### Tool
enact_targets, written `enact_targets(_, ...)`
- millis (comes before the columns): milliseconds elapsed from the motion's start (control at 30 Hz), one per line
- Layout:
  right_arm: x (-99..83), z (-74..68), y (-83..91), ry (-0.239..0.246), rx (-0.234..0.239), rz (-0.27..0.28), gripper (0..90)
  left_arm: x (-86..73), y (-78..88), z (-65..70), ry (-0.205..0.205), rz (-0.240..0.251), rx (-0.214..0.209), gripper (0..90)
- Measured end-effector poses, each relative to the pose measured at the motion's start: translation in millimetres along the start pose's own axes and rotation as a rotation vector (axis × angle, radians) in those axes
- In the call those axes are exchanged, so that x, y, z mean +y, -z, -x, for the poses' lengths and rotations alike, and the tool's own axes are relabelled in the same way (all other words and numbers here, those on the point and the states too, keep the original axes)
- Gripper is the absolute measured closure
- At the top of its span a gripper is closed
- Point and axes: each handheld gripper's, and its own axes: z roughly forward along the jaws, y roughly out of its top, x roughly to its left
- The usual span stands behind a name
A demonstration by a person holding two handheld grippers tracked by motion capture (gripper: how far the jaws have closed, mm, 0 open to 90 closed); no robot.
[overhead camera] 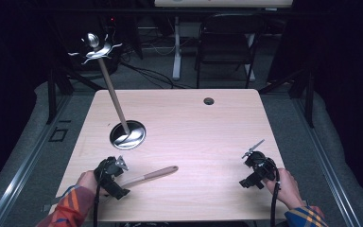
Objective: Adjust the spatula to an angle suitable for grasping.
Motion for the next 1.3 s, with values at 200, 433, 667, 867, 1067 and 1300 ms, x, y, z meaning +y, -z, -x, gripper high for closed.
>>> enact_targets(200,-1.5,-0.4,-1.5,-0.002,0.005,0.006,15.8,5.3,2.3,2.6,-0.012,0.047,-0.004,15.3)
enact_targets(433,-1.3,-0.4,-1.1,0.007,-0.003,-0.002,15.8,6.2,0.8,2.2,-0.015,0.048,-0.008,38.6)
enact_targets(667,-1.5,-0.9,-1.7,-0.001,0.001,0.003,15.8,13.3,0.7,6.8,-0.056,0.045,-0.011,52.8)
enact_targets(867,-1.2,-0.4,-1.0,0.008,-0.009,-0.007,15.8,14.9,-0.3,8.3,-0.081,0.031,-0.012,64.0)
enact_targets(1067,-1.4,-1.7,-2.0,-0.01,0.001,0.005,15.8,15.3,-1.6,9.0,-0.113,0.016,-0.024,71.9)
enact_targets(1300,-1.0,-1.3,-0.7,0.006,-0.011,-0.009,15.8,15.5,-1.4,9.0,-0.124,0.017,-0.01,76.3)
